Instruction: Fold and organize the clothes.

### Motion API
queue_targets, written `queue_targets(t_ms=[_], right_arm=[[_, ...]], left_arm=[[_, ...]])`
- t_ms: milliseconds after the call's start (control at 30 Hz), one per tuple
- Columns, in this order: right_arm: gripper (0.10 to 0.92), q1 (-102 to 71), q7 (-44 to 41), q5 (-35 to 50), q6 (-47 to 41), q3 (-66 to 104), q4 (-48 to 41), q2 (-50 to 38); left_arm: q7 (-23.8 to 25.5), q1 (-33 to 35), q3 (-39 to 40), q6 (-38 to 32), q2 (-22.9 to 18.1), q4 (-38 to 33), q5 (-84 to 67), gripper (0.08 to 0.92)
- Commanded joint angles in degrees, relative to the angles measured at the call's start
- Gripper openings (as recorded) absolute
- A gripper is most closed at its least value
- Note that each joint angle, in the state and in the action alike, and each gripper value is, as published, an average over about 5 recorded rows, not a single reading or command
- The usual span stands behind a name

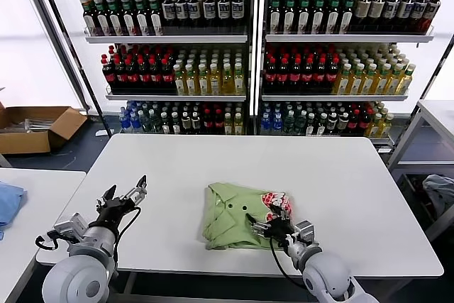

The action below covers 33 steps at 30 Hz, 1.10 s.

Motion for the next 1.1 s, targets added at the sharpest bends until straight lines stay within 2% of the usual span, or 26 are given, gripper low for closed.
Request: queue_targets(t_ms=[33, 167, 333, 733, 1100], right_arm=[[0.823, 2.5, -0.8, 3.2, 1.9, 0.6, 3.7, -2.7], [0.823, -1.5, -0.8, 7.2, 4.0, 9.3, 12.8, -8.8], [0.823, -11.4, -2.2, 8.9, 6.9, 25.5, 17.5, -11.6], [0.823, -28.9, -9.4, 6.7, 15.9, 43.9, 14.2, -1.6], [0.823, -29.2, -10.0, 3.4, 16.4, 42.2, 13.8, 2.2]], left_arm=[[1.0, 0.8, -0.2, -0.2, -0.8, -0.2, 1.3, 0.823], [2.7, 0.5, -1.1, -1.0, -0.7, 0.5, 2.6, 0.823], [4.8, 1.0, -2.6, -1.9, -0.3, 1.2, 3.0, 0.823], [14.7, 4.8, -5.8, -6.8, 0.8, 2.0, 6.7, 0.823], [16.5, 4.9, -4.5, -7.3, 0.1, 1.4, 8.3, 0.823]])
